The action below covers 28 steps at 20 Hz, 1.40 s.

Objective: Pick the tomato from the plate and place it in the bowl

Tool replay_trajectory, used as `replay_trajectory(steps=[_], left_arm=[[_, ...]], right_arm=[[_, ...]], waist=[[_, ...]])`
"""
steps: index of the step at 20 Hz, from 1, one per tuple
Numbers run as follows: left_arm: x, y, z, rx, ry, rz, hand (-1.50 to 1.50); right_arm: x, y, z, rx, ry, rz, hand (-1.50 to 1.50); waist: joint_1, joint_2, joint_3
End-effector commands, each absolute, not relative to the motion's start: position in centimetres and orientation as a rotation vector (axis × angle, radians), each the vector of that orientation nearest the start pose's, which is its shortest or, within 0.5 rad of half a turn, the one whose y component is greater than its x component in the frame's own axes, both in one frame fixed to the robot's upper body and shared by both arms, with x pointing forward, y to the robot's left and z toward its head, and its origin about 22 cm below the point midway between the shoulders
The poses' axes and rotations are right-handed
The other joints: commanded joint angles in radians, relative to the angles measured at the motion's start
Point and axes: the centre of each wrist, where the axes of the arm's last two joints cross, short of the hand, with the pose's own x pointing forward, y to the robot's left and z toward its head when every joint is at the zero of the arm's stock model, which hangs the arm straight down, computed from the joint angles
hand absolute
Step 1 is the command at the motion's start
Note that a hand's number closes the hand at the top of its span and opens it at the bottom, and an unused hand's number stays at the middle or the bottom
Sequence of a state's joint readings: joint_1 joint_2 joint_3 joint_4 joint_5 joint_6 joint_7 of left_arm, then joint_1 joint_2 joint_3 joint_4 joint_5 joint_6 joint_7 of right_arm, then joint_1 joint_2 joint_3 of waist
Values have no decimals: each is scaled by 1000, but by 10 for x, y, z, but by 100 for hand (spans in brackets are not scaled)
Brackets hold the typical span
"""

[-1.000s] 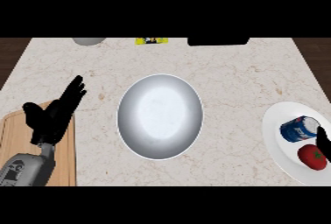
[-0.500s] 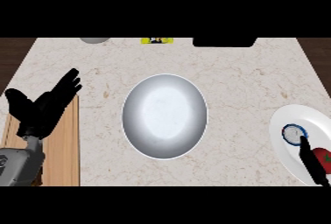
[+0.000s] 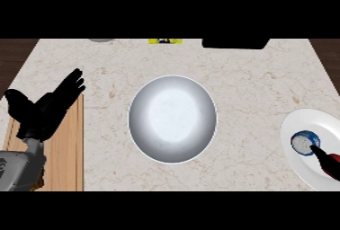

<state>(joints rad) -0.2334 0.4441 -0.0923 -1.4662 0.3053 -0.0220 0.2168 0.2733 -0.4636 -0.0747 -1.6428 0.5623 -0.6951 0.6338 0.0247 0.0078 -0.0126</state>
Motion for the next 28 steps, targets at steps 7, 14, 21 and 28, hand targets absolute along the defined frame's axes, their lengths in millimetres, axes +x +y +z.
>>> replay_trajectory(steps=[7,14,21,28], left_arm=[[298,290,71,23,-1424,-223,0],[292,285,63,7,-1408,-228,0],[292,292,59,59,-1417,-229,0],[294,276,46,33,-1429,-219,0]], right_arm=[[234,-327,112,-1235,-605,50,-150],[256,-319,127,-1157,-439,109,-150],[270,-309,124,-1137,-400,110,-150],[261,-328,94,-1109,-331,113,-150]], waist=[[0,-7,9],[-9,-7,10],[-13,-7,11],[-33,-7,12]])
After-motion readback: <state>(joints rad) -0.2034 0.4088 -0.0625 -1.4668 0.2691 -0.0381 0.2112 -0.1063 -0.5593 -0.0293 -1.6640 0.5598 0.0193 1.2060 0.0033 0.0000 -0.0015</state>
